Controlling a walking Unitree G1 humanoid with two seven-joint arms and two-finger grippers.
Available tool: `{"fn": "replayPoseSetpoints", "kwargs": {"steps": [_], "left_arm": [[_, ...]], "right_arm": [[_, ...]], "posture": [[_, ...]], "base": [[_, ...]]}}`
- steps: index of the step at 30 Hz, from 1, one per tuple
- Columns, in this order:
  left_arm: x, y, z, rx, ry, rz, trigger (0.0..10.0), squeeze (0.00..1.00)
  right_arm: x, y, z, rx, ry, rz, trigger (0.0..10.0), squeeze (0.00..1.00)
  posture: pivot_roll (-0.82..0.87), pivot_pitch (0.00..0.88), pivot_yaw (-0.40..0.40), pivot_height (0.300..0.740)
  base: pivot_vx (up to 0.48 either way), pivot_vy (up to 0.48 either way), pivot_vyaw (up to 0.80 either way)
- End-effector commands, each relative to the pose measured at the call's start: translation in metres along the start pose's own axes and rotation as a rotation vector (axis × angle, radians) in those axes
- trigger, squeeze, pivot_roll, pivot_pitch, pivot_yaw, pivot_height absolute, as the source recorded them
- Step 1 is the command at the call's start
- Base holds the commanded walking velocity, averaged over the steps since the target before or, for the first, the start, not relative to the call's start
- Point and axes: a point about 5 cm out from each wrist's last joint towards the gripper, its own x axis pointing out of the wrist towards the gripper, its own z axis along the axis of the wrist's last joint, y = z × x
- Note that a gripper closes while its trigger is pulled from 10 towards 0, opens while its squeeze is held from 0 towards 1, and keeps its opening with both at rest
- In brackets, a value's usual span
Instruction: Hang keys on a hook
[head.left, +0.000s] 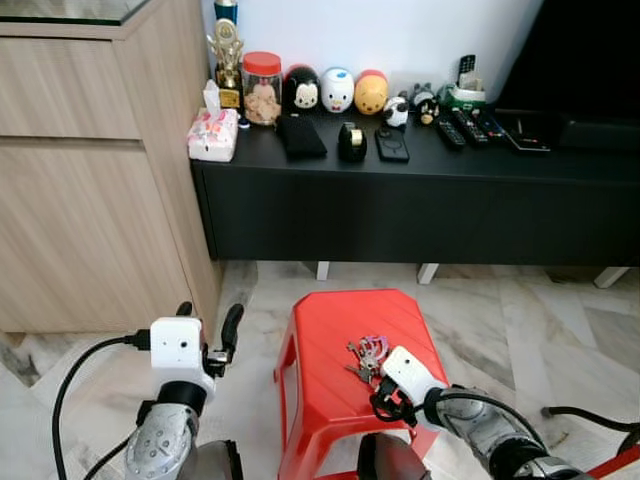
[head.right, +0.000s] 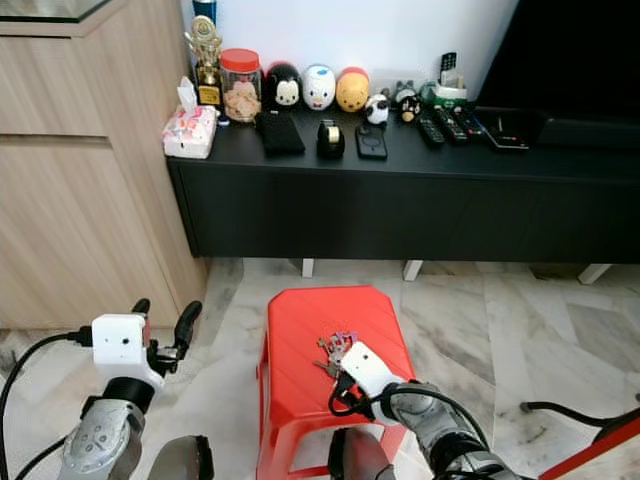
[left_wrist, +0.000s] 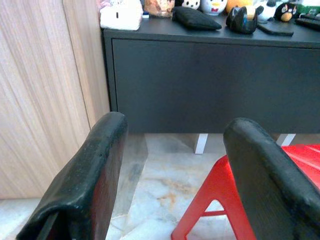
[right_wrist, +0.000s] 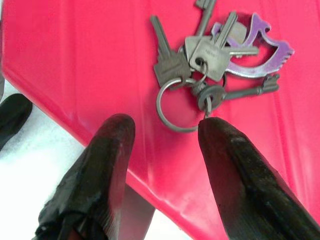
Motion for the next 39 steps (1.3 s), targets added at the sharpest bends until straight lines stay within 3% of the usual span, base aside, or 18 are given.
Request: {"fn": "replayPoseSetpoints", "kwargs": {"steps": [1,12,25,39], "left_arm": [[0.002,-0.001,0.007,-0.002,-0.014,-0.003,10.0,0.00],[0.001,0.003,0.016,0.015,-0.028,-0.008,10.0,0.00],[0.000,0.001,0.017,0.011,-0.014,-0.011,10.0,0.00],[-0.002,0.002,0.020,0.026,-0.010,-0.013,10.0,0.00]], "right_arm": [[-0.001,-0.002,0.001,0.010,-0.004,-0.012,10.0,0.00],[0.002,0.004,0.008,-0.016,-0.040,0.033,10.0,0.00],[0.001,-0.005,0.016,-0.071,-0.032,0.021,10.0,0.00],[0.004,-0.005,0.025,-0.028,-0.034,0.010,10.0,0.00]], "posture": [[0.05,0.100,-0.134,0.605],[0.06,0.128,-0.128,0.605],[0.06,0.129,-0.130,0.605],[0.07,0.143,-0.129,0.605]], "base": [[0.000,0.000,0.00],[0.000,0.000,0.00],[0.000,0.000,0.00],[0.000,0.000,0.00]]}}
